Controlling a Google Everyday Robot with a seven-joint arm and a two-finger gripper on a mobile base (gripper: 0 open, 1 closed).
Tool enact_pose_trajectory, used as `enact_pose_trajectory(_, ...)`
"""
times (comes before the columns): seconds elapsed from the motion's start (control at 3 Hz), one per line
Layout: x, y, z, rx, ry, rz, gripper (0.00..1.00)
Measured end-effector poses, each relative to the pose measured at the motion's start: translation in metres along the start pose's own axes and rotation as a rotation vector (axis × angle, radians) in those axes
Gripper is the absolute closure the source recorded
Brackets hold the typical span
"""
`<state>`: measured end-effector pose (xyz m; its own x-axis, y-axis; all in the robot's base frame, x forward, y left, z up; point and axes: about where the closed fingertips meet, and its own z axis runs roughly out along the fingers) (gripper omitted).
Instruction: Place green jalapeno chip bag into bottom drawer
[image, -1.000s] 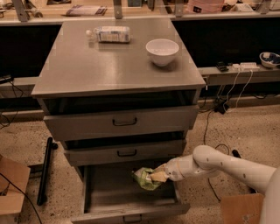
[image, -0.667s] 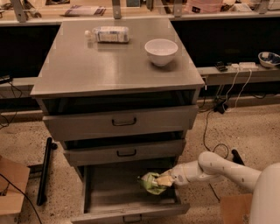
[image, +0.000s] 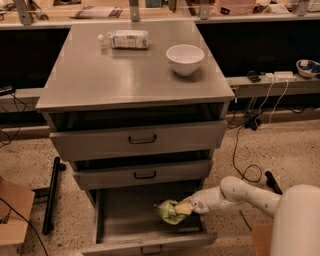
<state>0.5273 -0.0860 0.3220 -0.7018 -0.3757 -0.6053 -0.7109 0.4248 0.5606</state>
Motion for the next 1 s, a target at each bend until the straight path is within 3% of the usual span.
enact_pose_trajectory(0.67,0.037,-0.028,0.075,-0.056,0.048,0.123,0.6)
enact_pose_trajectory(1.0,0.056,-0.03,0.112,-0.097,0.09,0.202,0.36)
